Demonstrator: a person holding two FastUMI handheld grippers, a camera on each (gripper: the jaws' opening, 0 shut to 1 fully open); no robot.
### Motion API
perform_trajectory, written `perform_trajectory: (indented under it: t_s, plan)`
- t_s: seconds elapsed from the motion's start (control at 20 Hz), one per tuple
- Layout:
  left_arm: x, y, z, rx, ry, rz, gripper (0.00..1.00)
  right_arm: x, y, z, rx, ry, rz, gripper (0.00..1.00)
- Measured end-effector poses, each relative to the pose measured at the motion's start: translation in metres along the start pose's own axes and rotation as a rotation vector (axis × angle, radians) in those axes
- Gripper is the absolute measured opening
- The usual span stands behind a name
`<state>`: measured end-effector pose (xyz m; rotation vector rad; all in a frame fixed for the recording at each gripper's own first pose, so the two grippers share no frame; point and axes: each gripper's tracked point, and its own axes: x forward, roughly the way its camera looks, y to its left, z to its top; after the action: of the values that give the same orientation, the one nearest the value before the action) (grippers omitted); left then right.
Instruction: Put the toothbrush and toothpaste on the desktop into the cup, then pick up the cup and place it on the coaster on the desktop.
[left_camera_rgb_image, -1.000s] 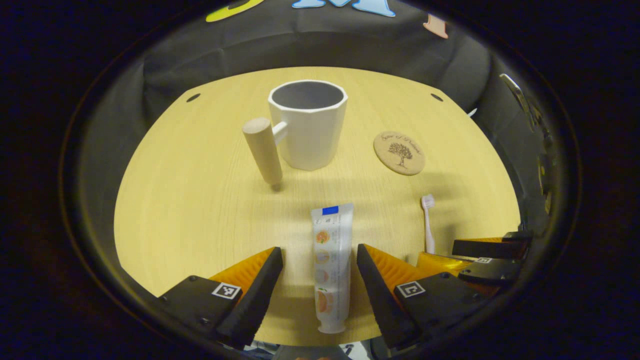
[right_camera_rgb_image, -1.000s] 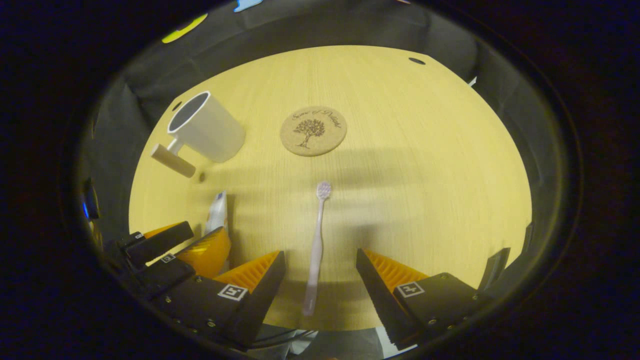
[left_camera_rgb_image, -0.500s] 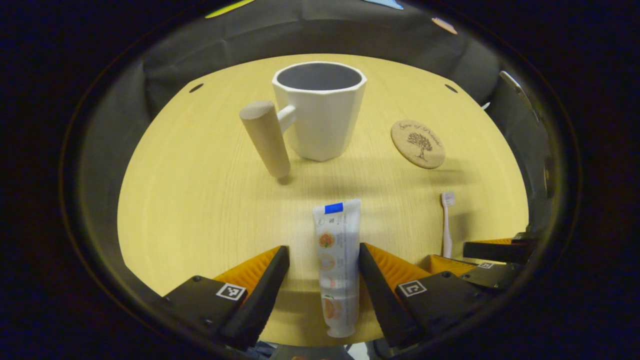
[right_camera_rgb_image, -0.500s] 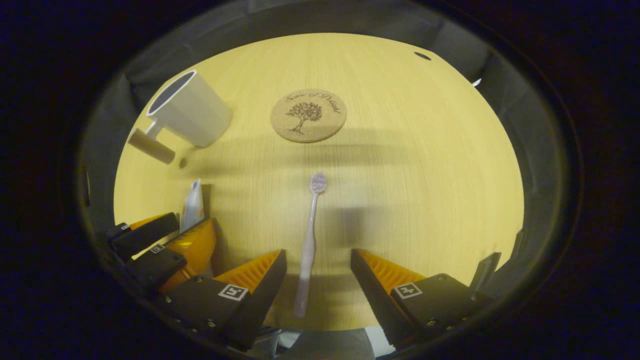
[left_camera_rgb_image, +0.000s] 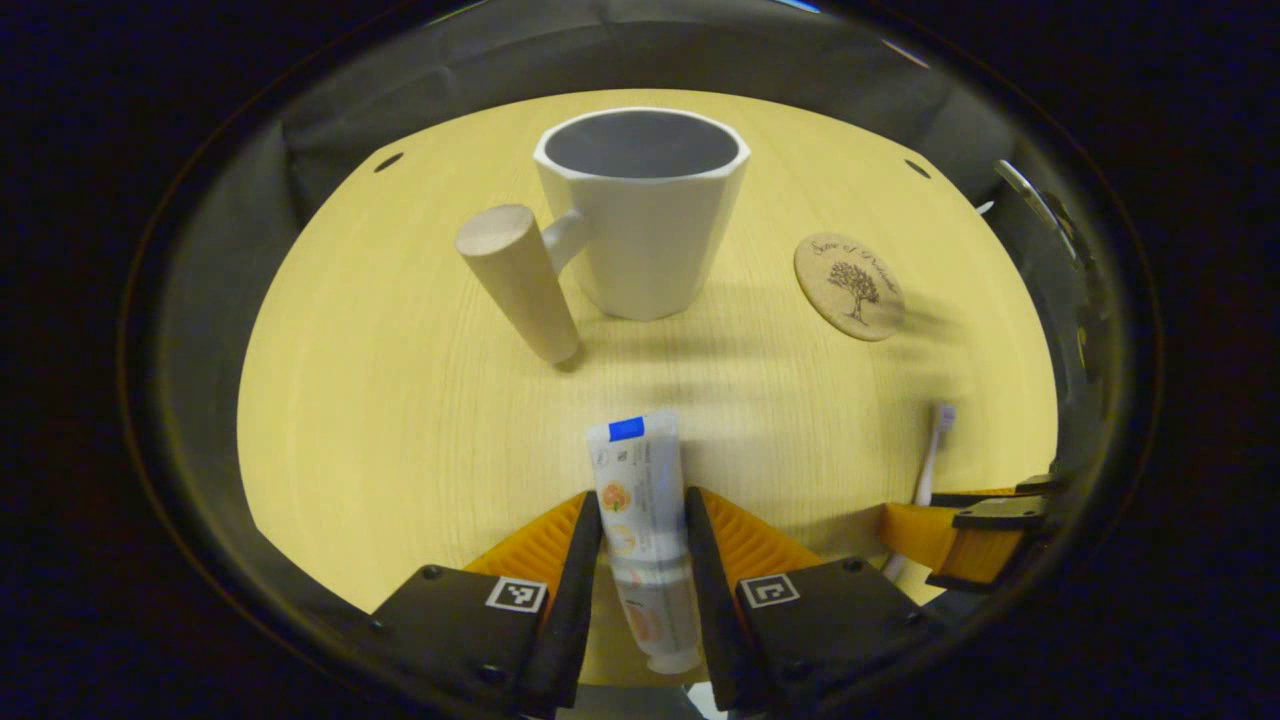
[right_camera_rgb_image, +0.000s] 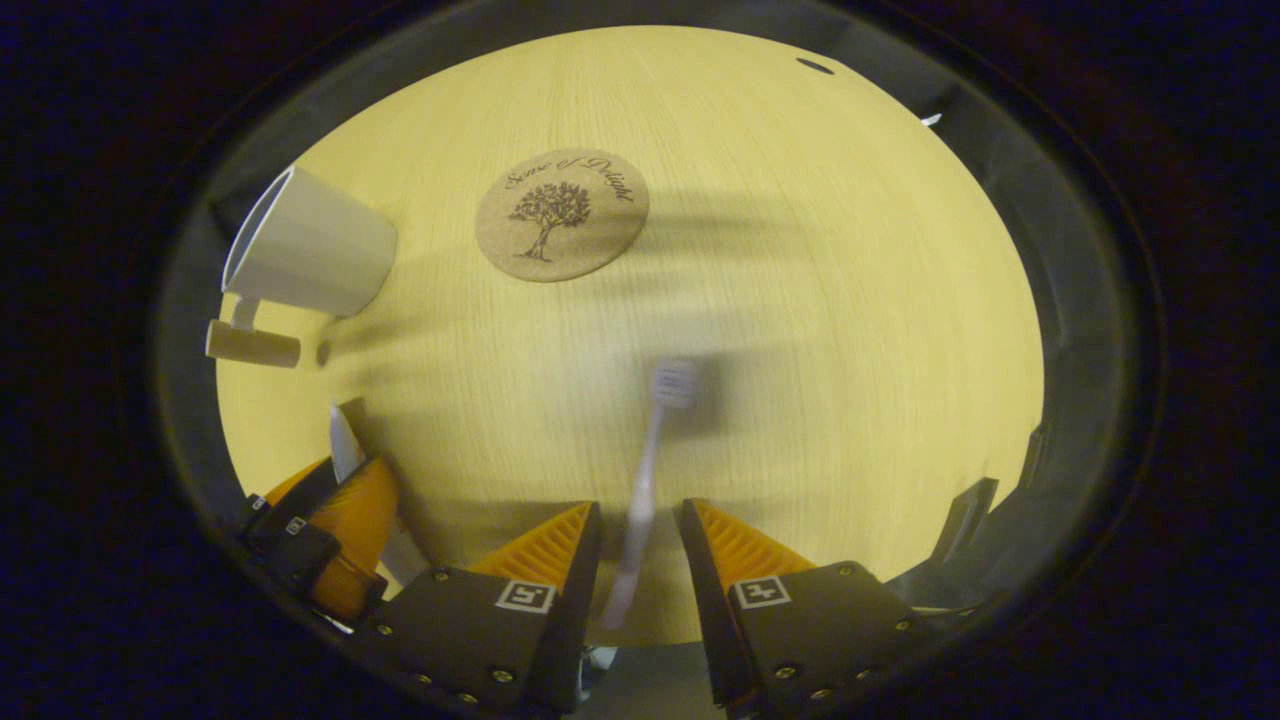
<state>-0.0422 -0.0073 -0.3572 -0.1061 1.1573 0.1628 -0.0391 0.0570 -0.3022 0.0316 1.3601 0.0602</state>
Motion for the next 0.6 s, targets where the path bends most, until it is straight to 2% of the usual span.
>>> perform_trajectory:
  t_s: [0.15, 0.2, 0.25, 0.3, 0.4, 0.45, 0.5, 0.6]
  plan:
    - [0.0005, -0.0007, 0.0003, 0.01, 0.022, -0.004, 0.49, 0.0002, -0.0012, 0.0009, 0.045, -0.013, 0.032, 0.08]
    - [0.0003, -0.0005, 0.0002, 0.015, 0.028, -0.006, 0.44, -0.0001, -0.0008, -0.0005, 0.038, -0.008, 0.042, 0.08]
    - [0.0012, 0.0011, 0.001, 0.014, 0.022, -0.005, 0.44, -0.0011, -0.0013, -0.0006, 0.032, -0.01, 0.05, 0.08]
    - [-0.0003, 0.0005, 0.0013, 0.014, 0.027, -0.003, 0.31, -0.0009, -0.0011, -0.0005, 0.028, -0.009, 0.056, 0.08]
    - [-0.0036, 0.0003, 0.0018, 0.008, 0.013, -0.012, 0.22, 0.0072, 0.0, 0.0043, 0.033, -0.017, 0.061, 0.08]
    - [-0.0006, -0.0004, 0.0047, -0.009, 0.013, -0.015, 0.13, -0.0025, -0.002, 0.0023, 0.035, -0.029, 0.061, 0.02]
    - [-0.0045, -0.001, 0.0036, -0.017, 0.017, -0.017, 0.08, -0.0001, -0.0015, 0.0008, 0.035, -0.03, 0.065, 0.02]
    - [-0.0064, -0.0031, 0.0001, -0.026, 0.034, -0.036, 0.08, -0.0024, -0.0014, 0.0006, 0.034, -0.036, 0.075, 0.02]
